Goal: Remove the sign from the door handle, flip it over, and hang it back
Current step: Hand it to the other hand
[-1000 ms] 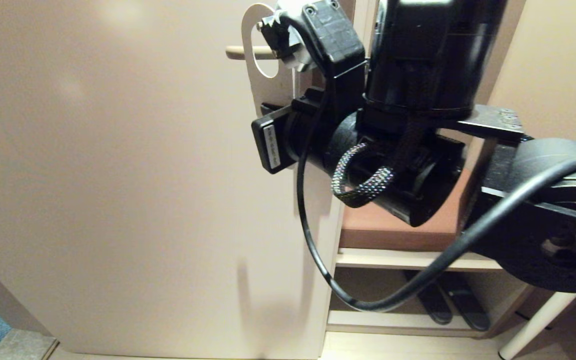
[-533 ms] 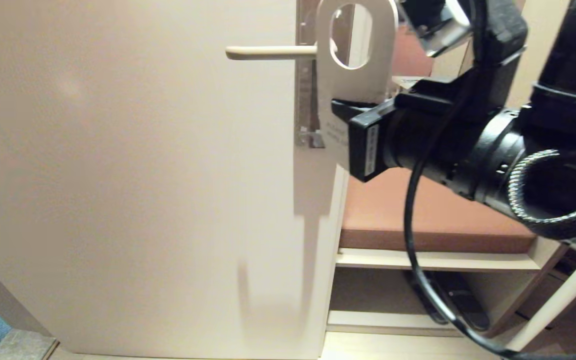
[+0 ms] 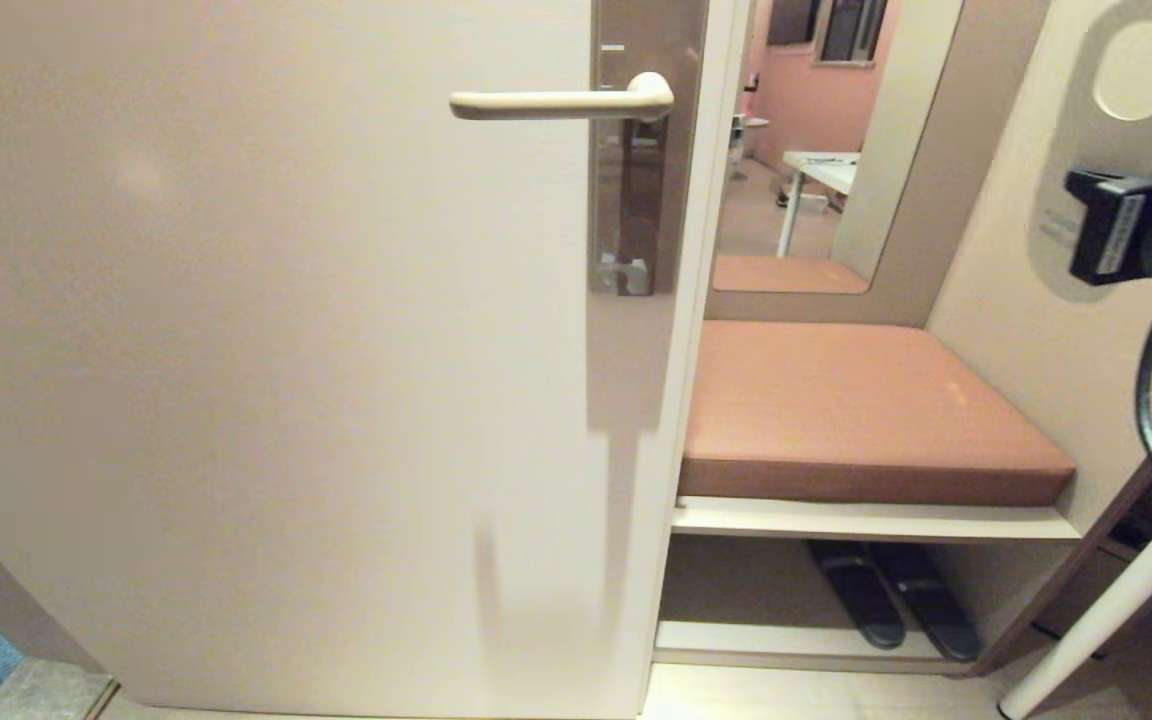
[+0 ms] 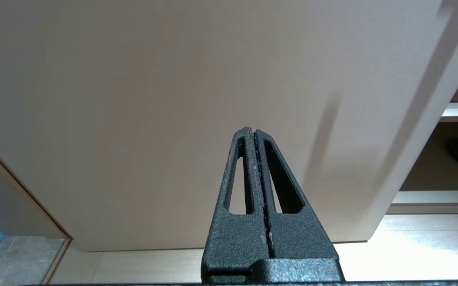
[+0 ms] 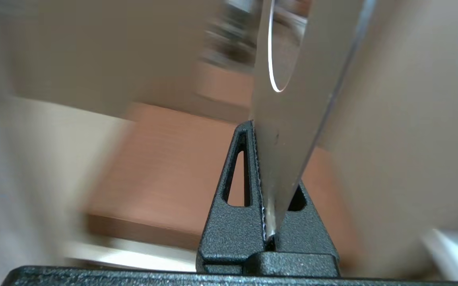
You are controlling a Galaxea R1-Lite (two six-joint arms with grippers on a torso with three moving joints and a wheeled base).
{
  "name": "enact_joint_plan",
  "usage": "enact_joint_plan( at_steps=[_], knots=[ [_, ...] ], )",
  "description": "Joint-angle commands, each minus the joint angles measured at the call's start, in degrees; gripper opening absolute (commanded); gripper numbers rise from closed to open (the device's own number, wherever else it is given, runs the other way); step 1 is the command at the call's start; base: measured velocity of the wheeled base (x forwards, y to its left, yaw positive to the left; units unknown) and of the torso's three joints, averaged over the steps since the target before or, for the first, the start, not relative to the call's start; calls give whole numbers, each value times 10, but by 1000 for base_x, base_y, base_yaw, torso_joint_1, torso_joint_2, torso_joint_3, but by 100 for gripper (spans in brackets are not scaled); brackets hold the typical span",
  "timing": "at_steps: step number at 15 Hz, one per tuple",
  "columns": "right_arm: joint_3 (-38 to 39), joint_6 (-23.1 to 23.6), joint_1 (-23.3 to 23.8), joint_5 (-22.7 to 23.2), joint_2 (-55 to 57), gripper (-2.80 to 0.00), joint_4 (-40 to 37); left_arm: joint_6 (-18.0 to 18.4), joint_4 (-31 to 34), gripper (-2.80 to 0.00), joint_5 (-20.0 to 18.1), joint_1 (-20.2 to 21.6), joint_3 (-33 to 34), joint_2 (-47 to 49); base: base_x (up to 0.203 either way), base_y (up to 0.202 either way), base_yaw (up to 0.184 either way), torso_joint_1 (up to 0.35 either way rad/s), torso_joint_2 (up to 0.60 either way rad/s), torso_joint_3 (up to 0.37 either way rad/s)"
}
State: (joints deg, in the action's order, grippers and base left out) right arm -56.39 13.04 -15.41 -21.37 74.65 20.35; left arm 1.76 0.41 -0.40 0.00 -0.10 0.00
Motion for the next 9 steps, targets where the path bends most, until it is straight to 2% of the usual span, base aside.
enact_joint_plan(
  at_steps=[1, 7, 8, 9],
  knots=[
    [64, 2, 51, 0, -89, -280, -3, 0, 0, -280, 0, 0, 0, 0, 0, 0, 0, 0, 0, 0],
    [313, -6, 97, 4, -346, -280, -82, 0, 0, -280, 0, 0, 0, 0, 0, 0, 0, 0, 0, 0],
    [345, -8, 119, 20, -374, -280, -86, 0, 0, -280, 0, 0, 0, 0, 0, 0, 0, 0, 0, 0],
    [378, -9, 141, 61, -404, -280, -89, 0, 0, -280, 0, 0, 0, 0, 0, 0, 0, 0, 0, 0]
  ],
)
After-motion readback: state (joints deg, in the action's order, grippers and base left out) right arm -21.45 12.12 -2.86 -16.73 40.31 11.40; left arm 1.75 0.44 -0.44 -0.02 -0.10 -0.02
